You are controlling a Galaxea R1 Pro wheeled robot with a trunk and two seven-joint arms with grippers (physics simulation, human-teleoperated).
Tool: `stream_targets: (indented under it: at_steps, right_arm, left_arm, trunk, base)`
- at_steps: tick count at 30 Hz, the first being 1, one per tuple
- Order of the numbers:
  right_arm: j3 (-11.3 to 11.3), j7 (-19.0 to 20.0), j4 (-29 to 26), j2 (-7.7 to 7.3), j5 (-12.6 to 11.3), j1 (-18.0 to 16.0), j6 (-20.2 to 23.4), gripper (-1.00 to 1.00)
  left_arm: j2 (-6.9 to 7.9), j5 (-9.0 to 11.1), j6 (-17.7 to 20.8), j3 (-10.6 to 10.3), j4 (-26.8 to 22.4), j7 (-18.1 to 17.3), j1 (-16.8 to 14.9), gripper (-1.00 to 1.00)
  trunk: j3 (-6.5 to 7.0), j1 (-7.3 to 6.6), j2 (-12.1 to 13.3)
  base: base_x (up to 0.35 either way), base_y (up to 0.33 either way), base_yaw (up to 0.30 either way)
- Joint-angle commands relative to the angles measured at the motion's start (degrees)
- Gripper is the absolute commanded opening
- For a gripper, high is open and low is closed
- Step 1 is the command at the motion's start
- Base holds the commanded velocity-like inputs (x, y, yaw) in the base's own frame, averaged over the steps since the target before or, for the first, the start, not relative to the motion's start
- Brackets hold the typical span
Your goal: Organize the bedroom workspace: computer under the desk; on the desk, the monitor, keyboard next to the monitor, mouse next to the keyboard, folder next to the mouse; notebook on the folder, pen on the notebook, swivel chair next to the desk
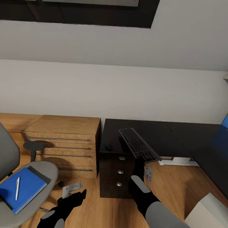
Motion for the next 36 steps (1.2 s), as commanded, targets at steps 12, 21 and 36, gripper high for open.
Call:
stream_targets:
  at_steps: [12,21,36]
  right_arm:
    - [0.2,0.3,0.1,0.0,-0.6,-0.1,-0.2,-1.0]
    - [0.2,0.3,0.1,0.0,-0.5,-0.1,-0.2,-1.0]
    - [0.2,0.2,0.1,0.0,-0.5,-0.1,-0.2,-1.0]
  left_arm:
    - [0.18,0.6,0.1,-0.1,0.6,0.2,0.0,1.0]
    - [0.27,0.7,0.2,0.0,0.6,0.3,0.0,1.0]
    - [0.27,0.6,0.2,0.0,0.6,0.3,0.0,1.0]
  trunk:
    - [-0.06,0.0,0.0]
    - [-0.06,0.0,0.0]
    - [-0.06,0.0,0.0]
  base:
    - [0.039,0.0,0.0]
    - [0.064,0.0,0.0]
    - [0.035,0.014,0.0]
